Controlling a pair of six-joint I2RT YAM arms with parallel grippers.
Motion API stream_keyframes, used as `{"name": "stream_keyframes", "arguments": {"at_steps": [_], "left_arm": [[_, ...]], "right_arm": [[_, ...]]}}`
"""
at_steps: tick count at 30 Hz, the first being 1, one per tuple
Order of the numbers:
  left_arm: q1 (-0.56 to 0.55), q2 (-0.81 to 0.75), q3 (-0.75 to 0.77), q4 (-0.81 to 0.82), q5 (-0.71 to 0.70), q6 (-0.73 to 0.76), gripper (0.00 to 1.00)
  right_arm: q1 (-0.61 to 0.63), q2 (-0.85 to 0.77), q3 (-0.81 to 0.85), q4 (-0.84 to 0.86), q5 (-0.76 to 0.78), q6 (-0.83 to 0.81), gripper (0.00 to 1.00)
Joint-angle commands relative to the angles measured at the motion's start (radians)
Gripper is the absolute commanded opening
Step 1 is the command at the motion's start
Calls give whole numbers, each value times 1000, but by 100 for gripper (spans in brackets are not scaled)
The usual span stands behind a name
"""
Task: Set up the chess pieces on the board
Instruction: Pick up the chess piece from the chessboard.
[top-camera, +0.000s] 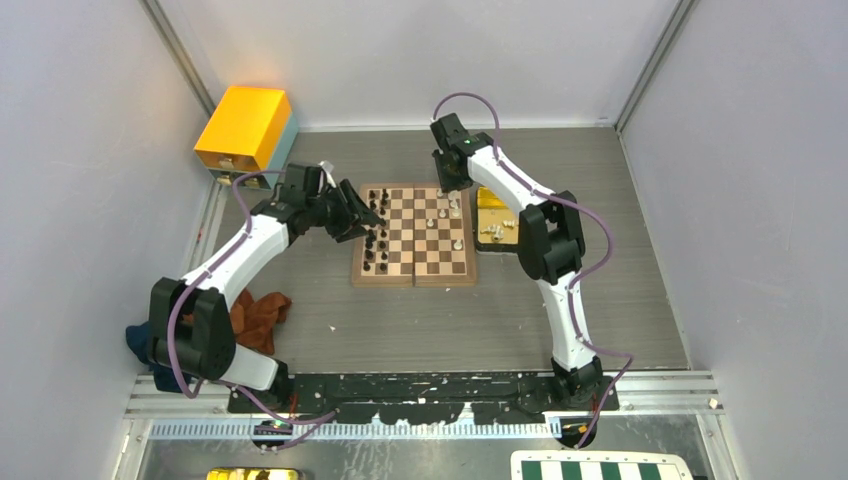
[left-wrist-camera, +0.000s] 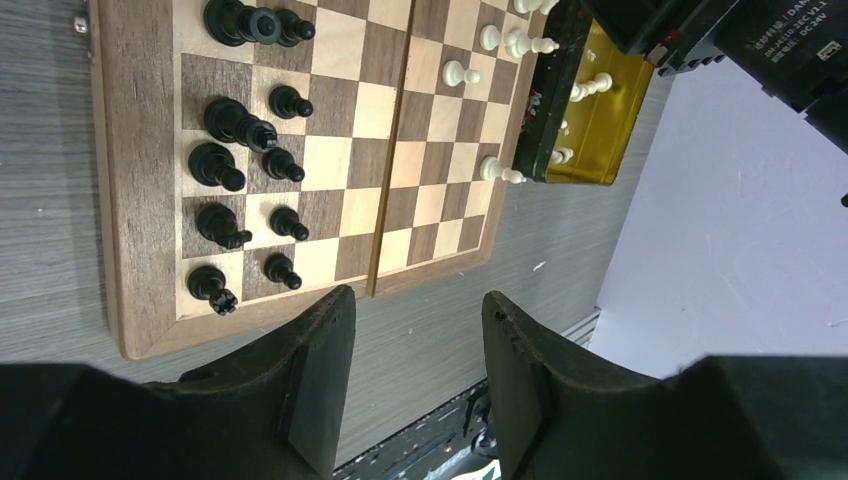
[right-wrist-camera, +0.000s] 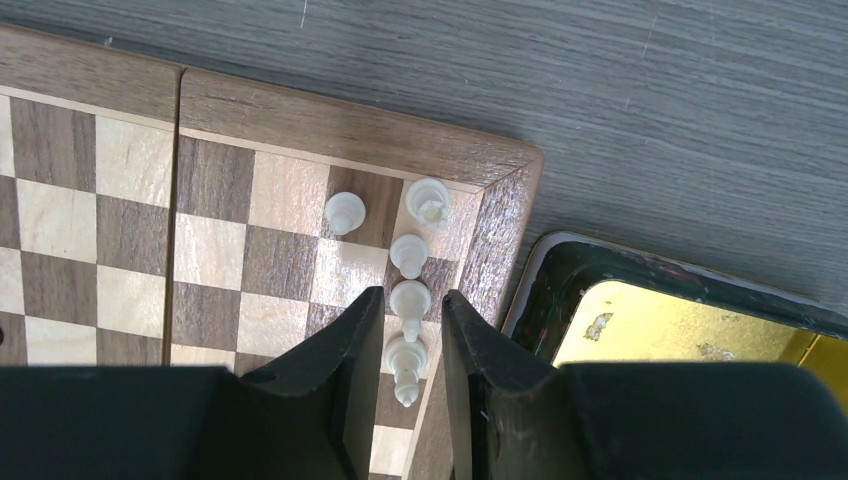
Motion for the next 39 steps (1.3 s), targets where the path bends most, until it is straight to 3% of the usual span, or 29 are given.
{"name": "stream_keyframes", "arguments": {"at_steps": [1, 22, 39], "left_arm": [[8, 1, 42, 46, 22, 16, 51], [8, 32, 57, 48, 27, 19, 51], [8, 54, 73, 48, 32, 22, 51]], "right_arm": [[-4, 5, 2, 34, -13, 11, 34], [-18, 35, 11, 41, -38, 16, 31], [-29, 48, 36, 47, -47, 13, 19]]}}
